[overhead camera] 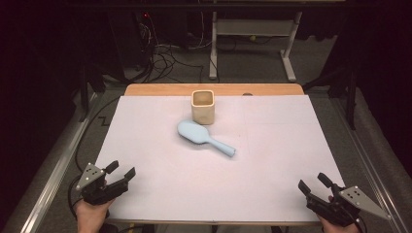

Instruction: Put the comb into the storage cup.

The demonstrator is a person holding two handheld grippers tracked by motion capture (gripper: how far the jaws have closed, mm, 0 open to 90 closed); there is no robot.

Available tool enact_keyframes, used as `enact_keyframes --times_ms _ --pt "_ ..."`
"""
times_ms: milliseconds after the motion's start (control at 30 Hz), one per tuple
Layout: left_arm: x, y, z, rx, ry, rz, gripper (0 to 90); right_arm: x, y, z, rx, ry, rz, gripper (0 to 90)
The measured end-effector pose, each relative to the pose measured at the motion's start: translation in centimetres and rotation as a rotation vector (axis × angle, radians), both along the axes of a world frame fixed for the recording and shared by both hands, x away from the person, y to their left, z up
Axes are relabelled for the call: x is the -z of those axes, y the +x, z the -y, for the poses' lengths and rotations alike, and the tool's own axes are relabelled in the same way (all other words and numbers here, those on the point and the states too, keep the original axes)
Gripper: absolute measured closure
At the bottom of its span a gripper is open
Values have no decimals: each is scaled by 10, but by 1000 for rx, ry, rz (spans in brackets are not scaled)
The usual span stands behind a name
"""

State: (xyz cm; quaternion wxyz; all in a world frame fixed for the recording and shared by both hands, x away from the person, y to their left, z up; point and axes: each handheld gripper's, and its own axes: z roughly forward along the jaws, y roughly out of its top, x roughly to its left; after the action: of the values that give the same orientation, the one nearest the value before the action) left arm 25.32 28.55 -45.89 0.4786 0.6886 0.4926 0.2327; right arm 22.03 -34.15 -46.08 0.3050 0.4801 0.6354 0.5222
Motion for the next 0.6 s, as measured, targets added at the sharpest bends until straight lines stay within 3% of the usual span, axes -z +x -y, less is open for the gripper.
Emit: enact_keyframes --times_ms 600 --pt "-1 0 1 9 -7 -4 304 0 1 0 1 0 -11 237"
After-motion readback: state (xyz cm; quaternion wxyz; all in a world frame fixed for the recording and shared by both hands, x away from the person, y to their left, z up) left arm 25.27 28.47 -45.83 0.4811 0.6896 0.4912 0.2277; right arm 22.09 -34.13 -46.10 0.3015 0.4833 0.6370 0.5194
